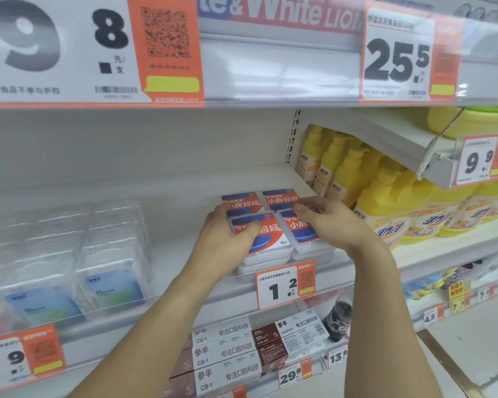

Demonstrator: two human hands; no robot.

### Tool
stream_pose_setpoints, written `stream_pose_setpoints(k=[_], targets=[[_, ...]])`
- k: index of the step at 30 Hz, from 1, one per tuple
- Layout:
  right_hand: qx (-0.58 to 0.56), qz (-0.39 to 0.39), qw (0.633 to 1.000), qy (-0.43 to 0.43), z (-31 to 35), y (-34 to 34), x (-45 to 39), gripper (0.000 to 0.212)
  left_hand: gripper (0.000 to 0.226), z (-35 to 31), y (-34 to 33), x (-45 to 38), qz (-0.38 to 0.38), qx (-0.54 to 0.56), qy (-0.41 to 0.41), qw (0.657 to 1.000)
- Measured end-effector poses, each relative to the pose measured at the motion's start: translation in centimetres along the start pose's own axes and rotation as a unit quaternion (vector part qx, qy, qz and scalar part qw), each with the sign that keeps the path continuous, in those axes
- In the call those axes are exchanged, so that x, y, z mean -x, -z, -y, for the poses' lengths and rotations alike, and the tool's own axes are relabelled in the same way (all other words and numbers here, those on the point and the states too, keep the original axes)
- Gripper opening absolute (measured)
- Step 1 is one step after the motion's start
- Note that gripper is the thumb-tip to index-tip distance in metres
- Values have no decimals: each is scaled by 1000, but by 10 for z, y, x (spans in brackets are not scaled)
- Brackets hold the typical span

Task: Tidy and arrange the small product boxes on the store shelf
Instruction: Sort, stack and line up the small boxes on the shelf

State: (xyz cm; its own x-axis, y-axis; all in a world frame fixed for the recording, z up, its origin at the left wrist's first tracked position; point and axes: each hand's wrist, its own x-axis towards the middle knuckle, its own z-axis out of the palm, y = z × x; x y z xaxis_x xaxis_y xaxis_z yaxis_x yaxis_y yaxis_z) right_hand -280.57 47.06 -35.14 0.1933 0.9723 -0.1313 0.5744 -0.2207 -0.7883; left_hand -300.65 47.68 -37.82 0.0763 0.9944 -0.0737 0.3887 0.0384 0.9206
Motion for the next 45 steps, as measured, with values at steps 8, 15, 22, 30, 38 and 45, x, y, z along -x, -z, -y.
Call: stream_pose_setpoints(k=[8, 15, 22, 30, 38, 45], targets=[[3, -10, 1000, -2, 1, 1, 2, 37, 51, 1, 3, -2, 1, -17, -1, 1000], [-13, -2, 1000, 1, 2, 6, 9, 63, 45, -7, 8, 9, 13, 5, -3, 1000], [19, -11, 1000, -14, 2, 11, 18, 70, 63, -7, 4, 38, 51, 2, -27, 998], [-3, 14, 1000, -23, 6, 22, 32, 81, 84, -1, 4, 46, 38, -111, -60, 991], [107, 70, 991, -42, 5, 34, 39, 109, 94, 0, -9, 54, -4, -175, -81, 981], [165, 61, 984, -19, 8, 30, 38, 58, 92, 4, -11, 51, -10, -173, -85, 981]])
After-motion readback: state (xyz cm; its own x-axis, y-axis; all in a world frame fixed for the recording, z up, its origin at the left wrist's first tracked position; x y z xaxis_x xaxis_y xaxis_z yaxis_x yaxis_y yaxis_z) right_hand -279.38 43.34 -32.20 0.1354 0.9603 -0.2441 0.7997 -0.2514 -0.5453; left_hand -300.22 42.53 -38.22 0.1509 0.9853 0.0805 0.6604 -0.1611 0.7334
